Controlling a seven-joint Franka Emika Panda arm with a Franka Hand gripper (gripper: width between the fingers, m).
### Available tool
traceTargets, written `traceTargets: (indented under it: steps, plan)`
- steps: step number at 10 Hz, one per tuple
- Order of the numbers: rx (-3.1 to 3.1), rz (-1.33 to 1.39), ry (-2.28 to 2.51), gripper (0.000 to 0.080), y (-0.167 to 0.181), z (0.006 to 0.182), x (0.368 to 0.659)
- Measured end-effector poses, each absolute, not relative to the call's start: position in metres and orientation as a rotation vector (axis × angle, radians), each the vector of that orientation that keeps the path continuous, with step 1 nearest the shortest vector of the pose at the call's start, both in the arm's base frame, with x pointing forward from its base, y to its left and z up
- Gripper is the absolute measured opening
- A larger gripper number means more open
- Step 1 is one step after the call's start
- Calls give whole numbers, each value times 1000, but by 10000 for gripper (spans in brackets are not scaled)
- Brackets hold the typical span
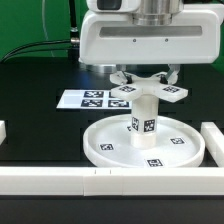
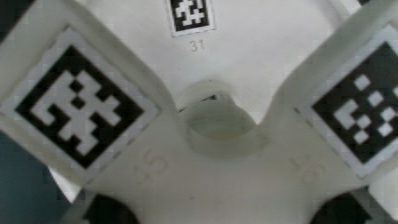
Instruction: Assemble round table
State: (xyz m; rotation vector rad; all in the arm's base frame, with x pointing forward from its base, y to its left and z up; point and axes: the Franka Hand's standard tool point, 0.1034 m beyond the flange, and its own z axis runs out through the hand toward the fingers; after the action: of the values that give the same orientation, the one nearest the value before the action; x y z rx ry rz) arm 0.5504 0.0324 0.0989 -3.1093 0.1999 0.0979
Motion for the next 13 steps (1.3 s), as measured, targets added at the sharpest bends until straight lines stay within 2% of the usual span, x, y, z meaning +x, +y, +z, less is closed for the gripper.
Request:
traceTargets:
  steps: [3,8,13]
  plan:
    - [-2981,111,760,448,32,98,550]
    - [-2842,110,1178,448,36,98,552]
    - [-2365,137,1947,448,38,99,555]
